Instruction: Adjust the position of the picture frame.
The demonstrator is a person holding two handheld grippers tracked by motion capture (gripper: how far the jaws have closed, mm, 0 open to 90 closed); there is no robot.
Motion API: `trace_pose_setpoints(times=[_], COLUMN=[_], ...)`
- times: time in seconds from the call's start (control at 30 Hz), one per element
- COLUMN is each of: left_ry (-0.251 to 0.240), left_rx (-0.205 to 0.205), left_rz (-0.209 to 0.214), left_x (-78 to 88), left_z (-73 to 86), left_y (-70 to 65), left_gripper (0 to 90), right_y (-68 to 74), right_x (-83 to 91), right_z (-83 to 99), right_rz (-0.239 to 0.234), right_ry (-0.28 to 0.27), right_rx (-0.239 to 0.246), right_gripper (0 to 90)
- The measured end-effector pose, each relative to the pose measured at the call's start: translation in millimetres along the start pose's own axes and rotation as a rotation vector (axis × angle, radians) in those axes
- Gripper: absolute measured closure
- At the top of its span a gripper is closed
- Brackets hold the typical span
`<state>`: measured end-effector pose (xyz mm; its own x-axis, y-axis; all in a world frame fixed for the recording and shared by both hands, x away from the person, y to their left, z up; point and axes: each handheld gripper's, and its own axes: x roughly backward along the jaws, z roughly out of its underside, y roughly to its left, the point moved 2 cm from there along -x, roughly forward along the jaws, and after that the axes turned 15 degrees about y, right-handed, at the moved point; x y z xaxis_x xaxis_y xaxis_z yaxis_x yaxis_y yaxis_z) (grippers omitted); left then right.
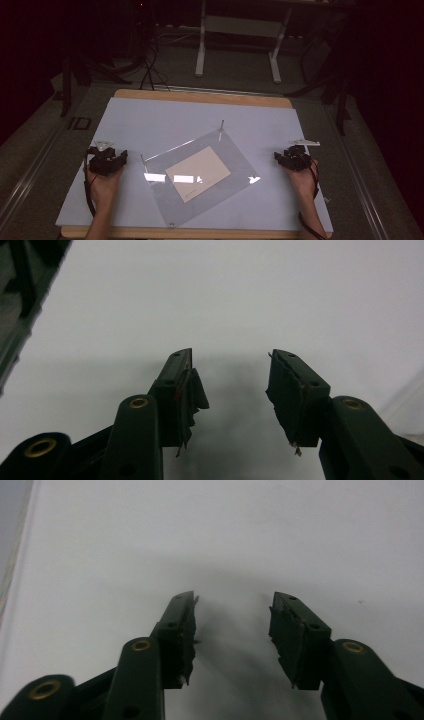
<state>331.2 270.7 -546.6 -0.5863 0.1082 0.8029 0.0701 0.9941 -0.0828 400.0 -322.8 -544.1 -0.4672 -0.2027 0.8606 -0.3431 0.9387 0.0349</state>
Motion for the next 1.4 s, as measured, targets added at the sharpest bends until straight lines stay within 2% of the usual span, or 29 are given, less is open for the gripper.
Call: trace_pose_setpoints(times=[0.07, 0.13, 0.2, 0.3, 0.37, 0.6, 0.7, 0.93, 1.1, 1.2, 1.4], left_ry=[-0.02, -0.017, -0.035, -0.041, -0.044, -0.056, -0.075, -0.078, -0.081, -0.084, -0.087], left_rx=[0.022, 0.017, -0.009, -0.071, -0.09, -0.085, -0.113, -0.168, -0.168, -0.159, -0.153], left_rz=[0.037, 0.052, 0.06, 0.071, 0.073, 0.164, 0.169, 0.137, 0.144, 0.166, 0.171], left_x=[4.4, 7.3, 10.8, 15.5, 17.9, 22.4, 24.9, 22.8, 22.6, 22.4, 23.0], left_z=[1.7, 2.2, 3.2, 6.0, 6.4, 8.0, 8.8, 10.2, 11.5, 11.1, 11.1], left_y=[-0.2, -1.6, -5.2, -13.8, -18.4, -26.3, -30.2, -32.9, -33.7, -33.4, -32.0], left_gripper=[52.3, 50.3, 50.4, 50.9, 52.7, 56.0, 55.8, 53.6, 54.1, 53.3, 52.0], right_y=[2.0, 5.6, 10.0, 13.8, 15.8, 18.9, 21.8, 27.8, 29.3, 30.1, 31.5], right_x=[1.0, 3.2, 6.8, 9.0, 8.6, 10.1, 10.8, 14.8, 15.4, 14.5, 14.5], right_z=[-0.7, -2.0, -3.7, -5.6, -6.1, -7.4, -8.8, -11.5, -11.1, -11.2, -11.8], right_rz=[-0.025, -0.029, -0.03, -0.016, -0.021, -0.045, -0.063, -0.071, -0.067, -0.068, -0.066], right_ry=[-0.013, -0.025, -0.041, -0.043, -0.043, -0.045, -0.049, -0.056, -0.052, -0.05, -0.047], right_rx=[0.005, 0.029, 0.055, 0.071, 0.089, 0.098, 0.101, 0.13, 0.147, 0.155, 0.162], right_gripper=[50.9, 51.0, 51.2, 51.6, 52.1, 51.3, 51.3, 49.7, 50.9, 51.1, 49.5])
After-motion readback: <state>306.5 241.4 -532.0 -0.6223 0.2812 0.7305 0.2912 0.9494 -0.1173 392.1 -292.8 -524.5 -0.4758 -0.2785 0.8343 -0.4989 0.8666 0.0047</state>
